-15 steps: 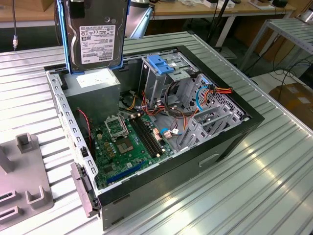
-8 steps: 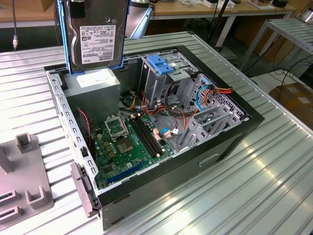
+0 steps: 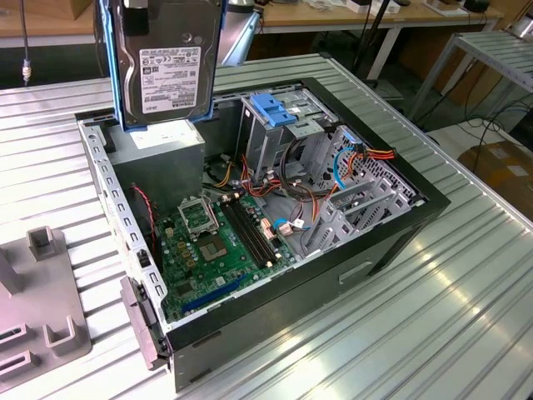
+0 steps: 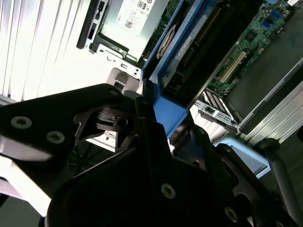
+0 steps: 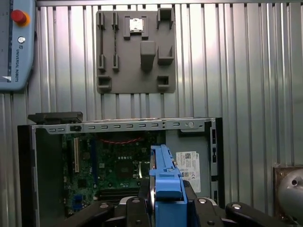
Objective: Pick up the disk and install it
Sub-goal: 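Insert the disk into the insertion slot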
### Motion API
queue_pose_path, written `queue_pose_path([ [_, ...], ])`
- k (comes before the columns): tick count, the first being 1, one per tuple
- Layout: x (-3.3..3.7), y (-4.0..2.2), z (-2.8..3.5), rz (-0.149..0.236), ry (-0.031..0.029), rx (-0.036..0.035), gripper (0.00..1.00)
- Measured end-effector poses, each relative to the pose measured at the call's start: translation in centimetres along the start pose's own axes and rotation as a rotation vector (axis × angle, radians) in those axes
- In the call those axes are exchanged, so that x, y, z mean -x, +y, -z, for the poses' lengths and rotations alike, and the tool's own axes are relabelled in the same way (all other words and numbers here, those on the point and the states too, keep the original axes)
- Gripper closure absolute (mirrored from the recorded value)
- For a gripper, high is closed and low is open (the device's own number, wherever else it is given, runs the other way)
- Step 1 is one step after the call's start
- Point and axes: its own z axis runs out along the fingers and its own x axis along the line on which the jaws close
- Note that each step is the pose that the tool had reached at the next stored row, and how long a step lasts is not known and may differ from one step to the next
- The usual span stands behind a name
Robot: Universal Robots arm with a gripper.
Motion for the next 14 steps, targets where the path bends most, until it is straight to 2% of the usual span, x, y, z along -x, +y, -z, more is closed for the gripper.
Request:
queue_pose_path([
  [3,-0.13,-0.27,-0.03,0.000,-0.0001,-0.0001,0.63],
  [6,-0.16,-0.98,-0.07,0.000,0.0000,-0.0001,0.63],
  [8,-0.13,-1.65,-0.08,0.000,0.0001,0.0000,0.63],
  [11,-0.07,-3.20,-0.14,0.000,0.0004,0.0000,0.63],
  [14,-0.14,-3.91,-0.17,0.000,0.0004,0.0000,0.63],
])
